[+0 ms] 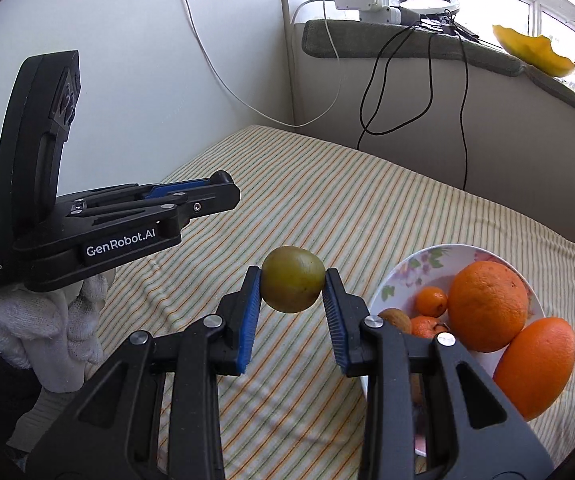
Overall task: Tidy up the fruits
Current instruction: 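Carry the yellow-green plum and black plum into the plate with both tools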
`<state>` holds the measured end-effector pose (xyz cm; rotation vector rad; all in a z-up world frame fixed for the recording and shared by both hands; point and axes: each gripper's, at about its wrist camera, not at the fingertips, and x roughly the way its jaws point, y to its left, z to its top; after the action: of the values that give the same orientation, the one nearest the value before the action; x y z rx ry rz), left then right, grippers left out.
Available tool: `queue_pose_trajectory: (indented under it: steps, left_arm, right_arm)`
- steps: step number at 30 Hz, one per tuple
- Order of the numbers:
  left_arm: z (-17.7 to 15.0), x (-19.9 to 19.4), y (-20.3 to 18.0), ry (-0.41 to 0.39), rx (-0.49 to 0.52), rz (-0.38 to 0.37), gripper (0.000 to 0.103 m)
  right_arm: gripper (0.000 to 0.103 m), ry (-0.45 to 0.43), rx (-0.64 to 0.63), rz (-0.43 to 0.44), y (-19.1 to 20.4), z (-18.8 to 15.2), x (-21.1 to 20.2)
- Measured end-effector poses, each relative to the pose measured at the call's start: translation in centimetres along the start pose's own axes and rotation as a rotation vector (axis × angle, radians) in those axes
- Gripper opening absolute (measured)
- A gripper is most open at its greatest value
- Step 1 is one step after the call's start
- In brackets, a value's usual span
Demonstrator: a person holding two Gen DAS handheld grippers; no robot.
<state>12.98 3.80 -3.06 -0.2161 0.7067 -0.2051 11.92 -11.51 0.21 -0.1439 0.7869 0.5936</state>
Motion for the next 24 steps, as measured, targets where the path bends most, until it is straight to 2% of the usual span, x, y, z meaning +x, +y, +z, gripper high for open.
queue_pose_trajectory:
  steps: [8, 16, 24]
  left_arm:
    - [-0.3, 0.7, -4.3, 0.018, 0.057, -0.071, 0.023]
    - [-0.4, 2.5, -7.6, 0.047, 0.092, -0.122, 0.023]
    - [-0.2, 4.4, -9.2, 0.076, 0.101, -0.154, 0.023]
  right_arm:
    - [0.032, -0.032, 0.043, -0.079, -3.3, -1.6, -3.5]
    - [0.032, -0.022, 0.072, -0.14, -5.8, -3.6, -4.7]
    - [0.033, -0.018, 0.088, -0.175, -7.1, -4.2, -5.0]
